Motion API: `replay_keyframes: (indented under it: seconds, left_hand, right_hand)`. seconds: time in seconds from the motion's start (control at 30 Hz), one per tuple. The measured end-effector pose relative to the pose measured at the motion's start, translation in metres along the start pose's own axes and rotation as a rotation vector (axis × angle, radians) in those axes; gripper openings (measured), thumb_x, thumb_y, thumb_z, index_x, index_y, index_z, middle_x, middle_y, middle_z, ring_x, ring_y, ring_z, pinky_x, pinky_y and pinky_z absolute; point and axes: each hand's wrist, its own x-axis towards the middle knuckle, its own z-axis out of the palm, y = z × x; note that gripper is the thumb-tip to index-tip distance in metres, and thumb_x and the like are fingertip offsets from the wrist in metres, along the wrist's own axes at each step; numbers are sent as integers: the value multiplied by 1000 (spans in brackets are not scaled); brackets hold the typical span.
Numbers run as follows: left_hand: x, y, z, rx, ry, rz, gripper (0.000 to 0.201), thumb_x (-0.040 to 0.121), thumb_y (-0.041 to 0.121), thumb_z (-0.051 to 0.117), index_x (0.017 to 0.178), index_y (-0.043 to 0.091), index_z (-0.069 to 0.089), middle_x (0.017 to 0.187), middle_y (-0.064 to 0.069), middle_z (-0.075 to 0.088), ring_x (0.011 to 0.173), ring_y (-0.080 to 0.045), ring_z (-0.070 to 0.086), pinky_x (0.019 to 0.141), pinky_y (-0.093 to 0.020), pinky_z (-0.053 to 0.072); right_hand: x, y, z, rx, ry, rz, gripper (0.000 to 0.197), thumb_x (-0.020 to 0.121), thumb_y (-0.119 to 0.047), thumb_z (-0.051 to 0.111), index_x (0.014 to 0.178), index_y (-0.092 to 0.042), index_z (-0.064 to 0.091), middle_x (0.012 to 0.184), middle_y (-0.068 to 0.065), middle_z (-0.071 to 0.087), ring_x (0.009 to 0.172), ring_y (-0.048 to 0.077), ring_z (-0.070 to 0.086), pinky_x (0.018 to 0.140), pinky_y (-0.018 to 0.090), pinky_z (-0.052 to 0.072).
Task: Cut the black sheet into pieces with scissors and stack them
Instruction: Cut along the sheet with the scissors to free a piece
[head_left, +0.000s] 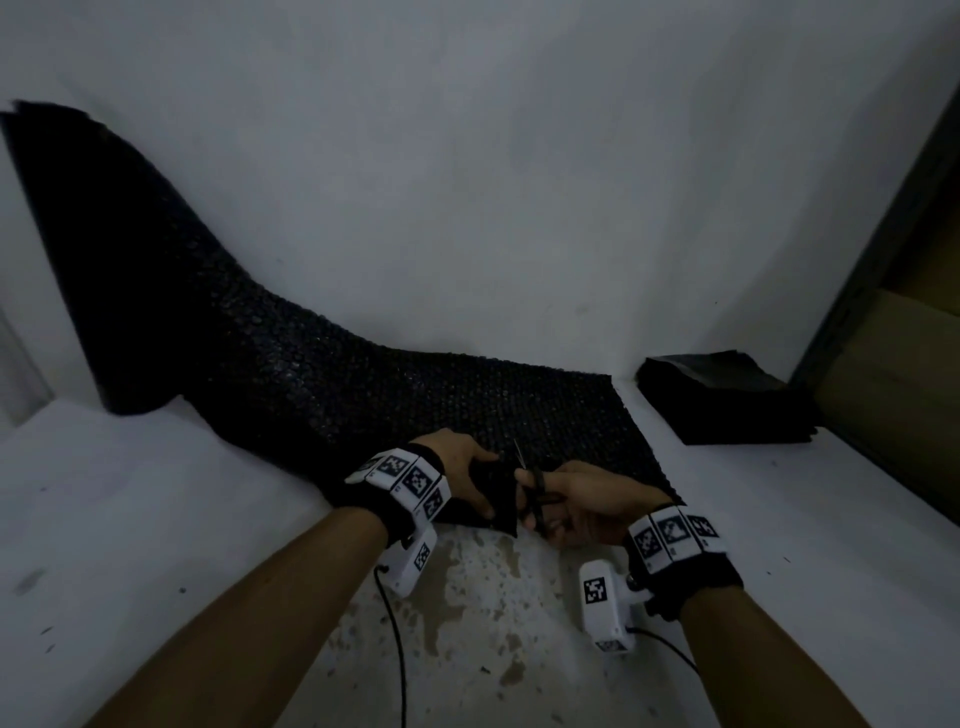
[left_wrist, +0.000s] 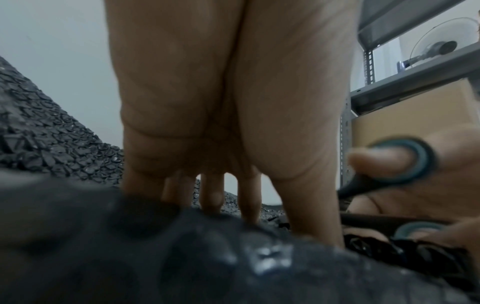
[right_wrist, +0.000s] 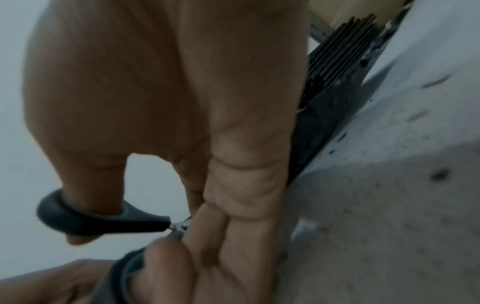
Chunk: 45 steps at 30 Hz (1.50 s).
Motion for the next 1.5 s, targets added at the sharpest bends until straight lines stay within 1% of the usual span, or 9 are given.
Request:
replay_keyframes:
  seconds: [0.3,0.43,0.6,0.77,0.87,1.0,1.1,1.3,1.5]
  left_hand:
    - [-1,-1,0,9,1,16,80,71,60,79,142,35,51,124,3,65,106,-21,62,88,-33,53]
    - [-2,0,-1,5,1,9,72,73,58,79,137,35,55,121,3,65,104,-20,61,80,-29,48]
    - [0,0,-1,5,-4,21,70,72,60,79,135,38,56,121,4,66,104,-20,62,83,-31,51]
    - [-1,2,-3,34,-14,32,65,75,61,76,133,37,59,119,4,67,105,-21,62,89,-35,53]
    - [1,4,-19,83,-78,16,60,80,61,71,133,34,61,121,3,67,107,-23,61,95,-37,52]
    - [11,8,-55,127,7,11,64,88,46,70,144,21,52,143,-1,54,125,-26,54,102,-35,47]
    - [24,8,-66,105,8,3,70,86,47,73,145,19,50,145,-3,53,124,-26,55,98,-33,48]
    - [44,-4,-41,94,-52,-34,92,79,59,74,155,26,33,155,-4,39,134,-27,46,105,-36,43]
    - [46,-19,-24,26,-10,-14,90,77,63,73,153,31,36,154,-2,41,137,-25,44,111,-38,40]
  right_hand:
    - [15,-16,-6,-42,29,74,57,79,-57,75,99,-4,69,85,14,68,67,18,57,62,28,47]
    - [29,-18,-7,-53,58,64,63,73,-58,80,100,-2,69,82,15,68,57,16,57,57,28,44]
    - [37,-11,-8,-48,81,-7,73,46,-61,92,89,-5,74,75,13,66,53,16,47,55,28,37]
    - [35,-10,-8,25,67,-25,51,65,-46,84,85,-1,73,70,12,64,51,14,44,53,27,38]
    - [35,-11,-8,43,58,11,46,69,-42,82,86,-1,71,70,11,63,50,13,40,53,27,34]
    - [33,-13,-7,80,56,33,31,84,-35,75,82,-4,71,67,10,61,46,12,41,50,26,35]
    - [27,-15,-5,98,38,25,29,95,-29,67,84,-2,68,61,8,59,44,12,41,49,25,35]
    - [27,-13,-9,53,33,29,40,87,-39,74,93,0,68,74,11,65,56,17,45,54,26,39]
    - [27,-24,-11,47,-36,78,45,92,-42,68,105,1,64,78,12,66,58,15,49,54,24,41]
